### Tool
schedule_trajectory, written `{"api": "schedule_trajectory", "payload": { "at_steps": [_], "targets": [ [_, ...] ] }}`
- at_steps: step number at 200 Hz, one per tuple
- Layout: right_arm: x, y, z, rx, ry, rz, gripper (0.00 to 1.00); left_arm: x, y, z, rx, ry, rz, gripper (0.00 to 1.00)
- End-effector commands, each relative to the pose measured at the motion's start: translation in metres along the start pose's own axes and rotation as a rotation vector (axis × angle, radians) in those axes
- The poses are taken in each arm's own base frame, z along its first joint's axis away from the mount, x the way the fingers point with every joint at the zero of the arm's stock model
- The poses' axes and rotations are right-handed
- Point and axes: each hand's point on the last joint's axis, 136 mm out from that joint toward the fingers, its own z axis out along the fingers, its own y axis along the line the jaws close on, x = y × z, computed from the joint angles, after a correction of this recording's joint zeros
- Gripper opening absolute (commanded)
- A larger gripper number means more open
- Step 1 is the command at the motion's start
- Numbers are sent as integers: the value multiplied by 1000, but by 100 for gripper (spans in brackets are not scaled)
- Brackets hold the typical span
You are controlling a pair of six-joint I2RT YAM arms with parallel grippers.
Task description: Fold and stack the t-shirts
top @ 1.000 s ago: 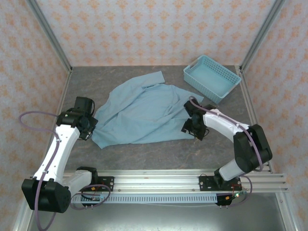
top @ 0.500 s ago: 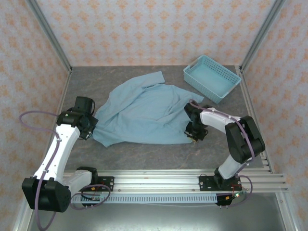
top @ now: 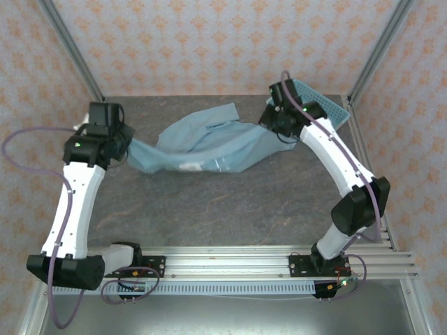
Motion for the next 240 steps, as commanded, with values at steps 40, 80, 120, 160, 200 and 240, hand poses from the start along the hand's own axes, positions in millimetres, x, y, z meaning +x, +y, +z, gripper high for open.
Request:
{"api": "schedule_trajectory", "payload": {
  "at_steps": [40,80,120,160,200,240],
  "targets": [
    [-37,21,-148,-249,-266,-61,0,-88,-23,-145,266,-380,-86,0],
    [-33,40,-214,-478,-350,-72,0,-124,-25,-225,380,-558,-126,0],
    [-45,82,-193,-597,-256,-21,0,-131,-65,-194,353,-509,-93,0],
    [-85,147,-122,-701,-186,14,0,-146,-108,-93,298,-403,-82,0],
    [-144,184,-82,-752,-233,37,0,-195,-141,-54,377,-375,-103,0],
    [-210,169,-99,-851,-384,159,0,-230,-185,-133,651,-491,-101,0]
  ]
}}
